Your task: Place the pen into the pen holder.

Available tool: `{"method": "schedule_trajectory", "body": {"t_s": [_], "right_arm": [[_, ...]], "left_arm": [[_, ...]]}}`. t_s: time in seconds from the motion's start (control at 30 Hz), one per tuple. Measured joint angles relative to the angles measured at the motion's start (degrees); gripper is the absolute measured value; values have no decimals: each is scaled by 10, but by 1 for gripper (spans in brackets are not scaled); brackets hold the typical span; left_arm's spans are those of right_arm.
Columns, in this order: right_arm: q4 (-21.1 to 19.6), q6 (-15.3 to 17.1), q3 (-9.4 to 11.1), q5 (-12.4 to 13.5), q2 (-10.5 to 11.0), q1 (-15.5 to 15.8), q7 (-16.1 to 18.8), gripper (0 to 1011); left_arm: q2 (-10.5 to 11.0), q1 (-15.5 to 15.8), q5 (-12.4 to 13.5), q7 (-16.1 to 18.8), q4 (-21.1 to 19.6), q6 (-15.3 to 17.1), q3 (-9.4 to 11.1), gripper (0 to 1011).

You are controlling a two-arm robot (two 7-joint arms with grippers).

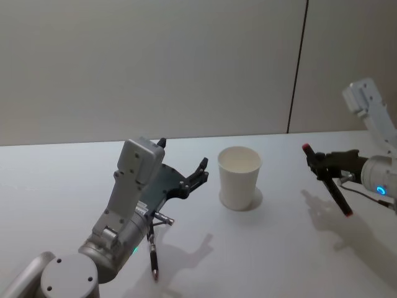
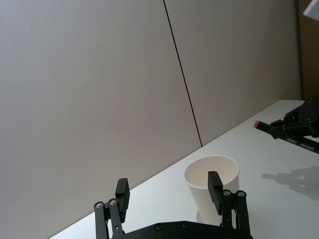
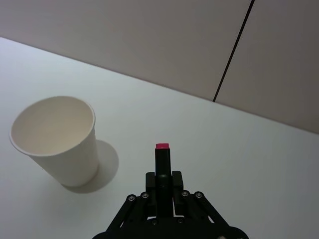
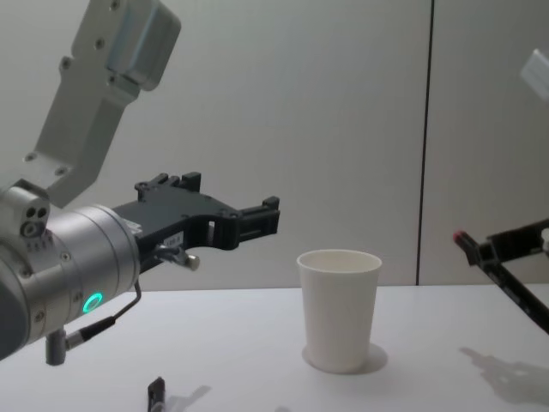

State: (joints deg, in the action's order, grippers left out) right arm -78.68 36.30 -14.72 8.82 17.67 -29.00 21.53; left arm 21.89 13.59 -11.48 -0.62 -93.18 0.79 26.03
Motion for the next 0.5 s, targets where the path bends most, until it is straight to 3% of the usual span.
{"method": "schedule_trajectory", "body": {"t_s": [0.5], "right_arm": [[-41, -132, 1, 2, 10, 35, -21, 173]], "left_arm": [[0, 0, 0, 0, 0, 0, 0, 1004]]}}
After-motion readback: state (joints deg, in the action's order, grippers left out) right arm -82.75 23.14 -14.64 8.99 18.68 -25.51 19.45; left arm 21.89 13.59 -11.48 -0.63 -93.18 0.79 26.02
